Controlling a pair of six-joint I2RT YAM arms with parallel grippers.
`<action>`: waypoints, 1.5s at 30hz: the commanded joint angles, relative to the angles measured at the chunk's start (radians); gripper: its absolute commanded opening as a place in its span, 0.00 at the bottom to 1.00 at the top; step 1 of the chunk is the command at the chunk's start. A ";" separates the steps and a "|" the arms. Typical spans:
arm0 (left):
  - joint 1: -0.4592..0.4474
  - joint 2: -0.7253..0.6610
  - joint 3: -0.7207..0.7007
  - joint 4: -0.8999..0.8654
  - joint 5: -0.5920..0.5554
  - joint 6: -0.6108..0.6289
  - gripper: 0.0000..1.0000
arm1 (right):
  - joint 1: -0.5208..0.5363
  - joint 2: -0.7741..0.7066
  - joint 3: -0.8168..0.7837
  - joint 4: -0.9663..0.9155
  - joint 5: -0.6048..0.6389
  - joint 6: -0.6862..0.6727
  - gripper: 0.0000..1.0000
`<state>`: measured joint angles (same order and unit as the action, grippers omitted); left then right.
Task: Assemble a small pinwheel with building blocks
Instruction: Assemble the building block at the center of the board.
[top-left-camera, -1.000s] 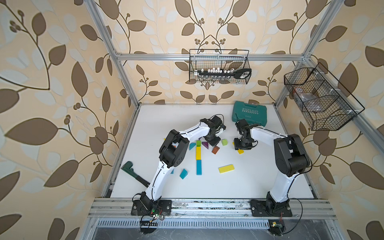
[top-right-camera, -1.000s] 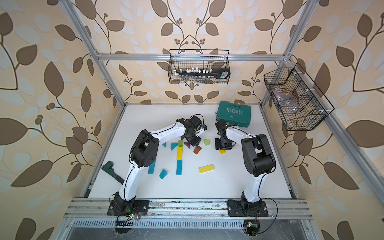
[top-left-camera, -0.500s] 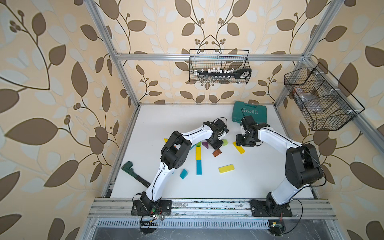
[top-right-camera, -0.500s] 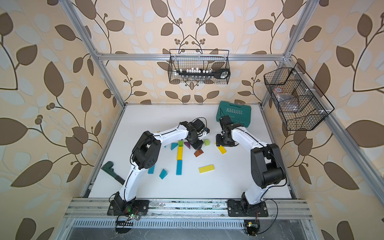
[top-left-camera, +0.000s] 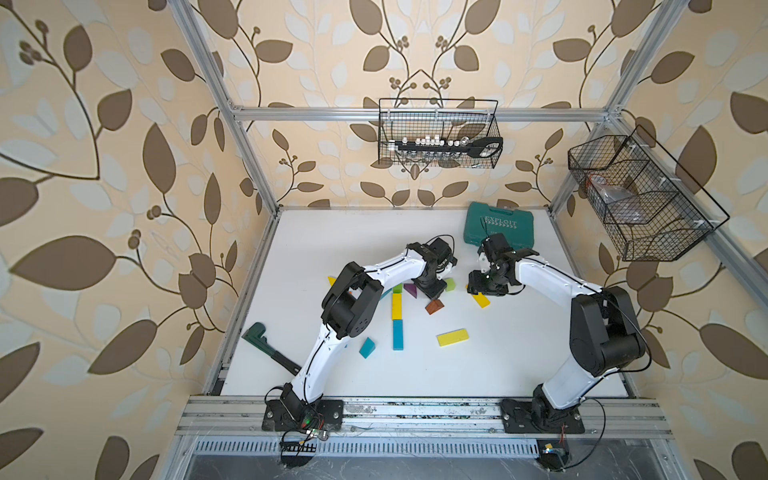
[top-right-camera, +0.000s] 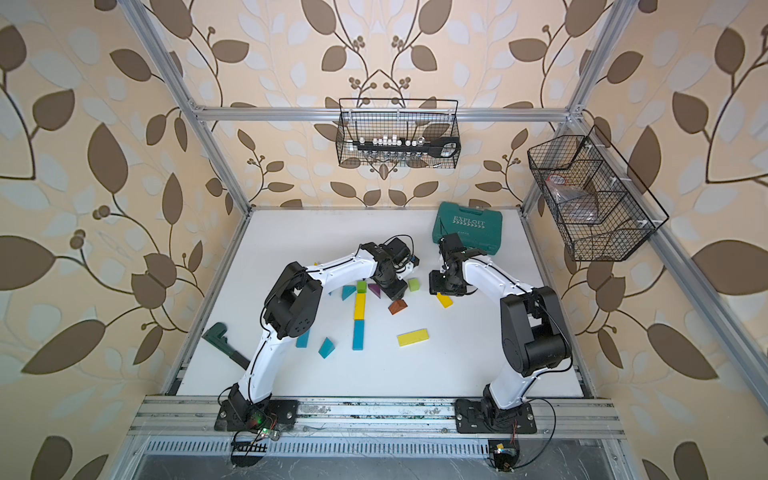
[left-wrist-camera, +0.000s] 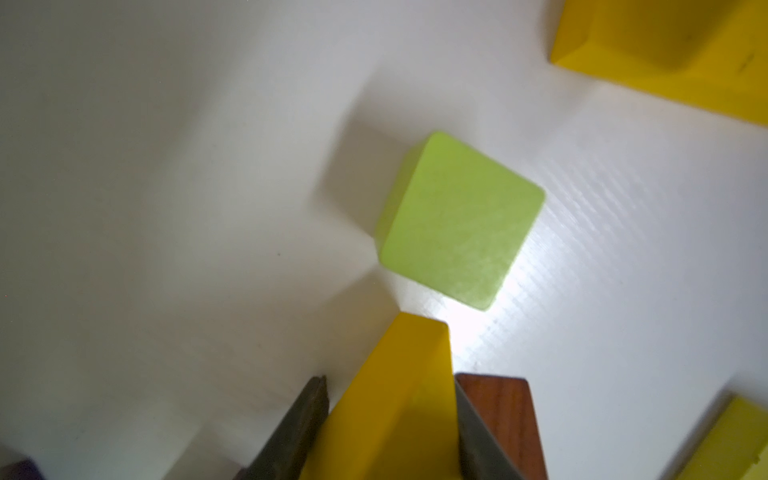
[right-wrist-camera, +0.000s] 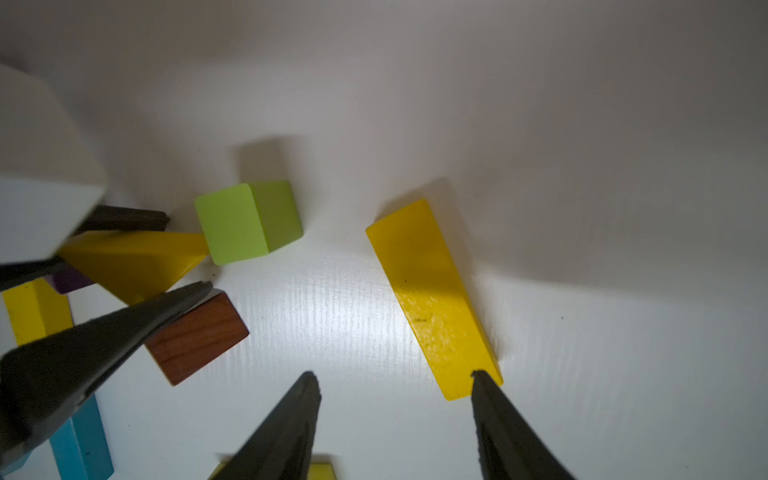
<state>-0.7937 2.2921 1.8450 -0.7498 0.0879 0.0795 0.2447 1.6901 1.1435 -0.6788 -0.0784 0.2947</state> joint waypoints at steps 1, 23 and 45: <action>-0.006 0.032 0.016 -0.040 0.006 0.009 0.46 | -0.001 0.018 -0.013 0.007 -0.013 0.004 0.60; -0.005 0.053 0.068 -0.061 -0.022 0.003 0.53 | -0.013 0.004 -0.033 0.021 -0.025 0.004 0.61; 0.021 0.082 0.131 -0.075 -0.037 -0.014 0.63 | -0.013 0.003 -0.044 0.041 -0.044 0.000 0.61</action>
<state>-0.7883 2.3528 1.9522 -0.7918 0.0547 0.0738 0.2340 1.6958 1.1191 -0.6426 -0.1081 0.2943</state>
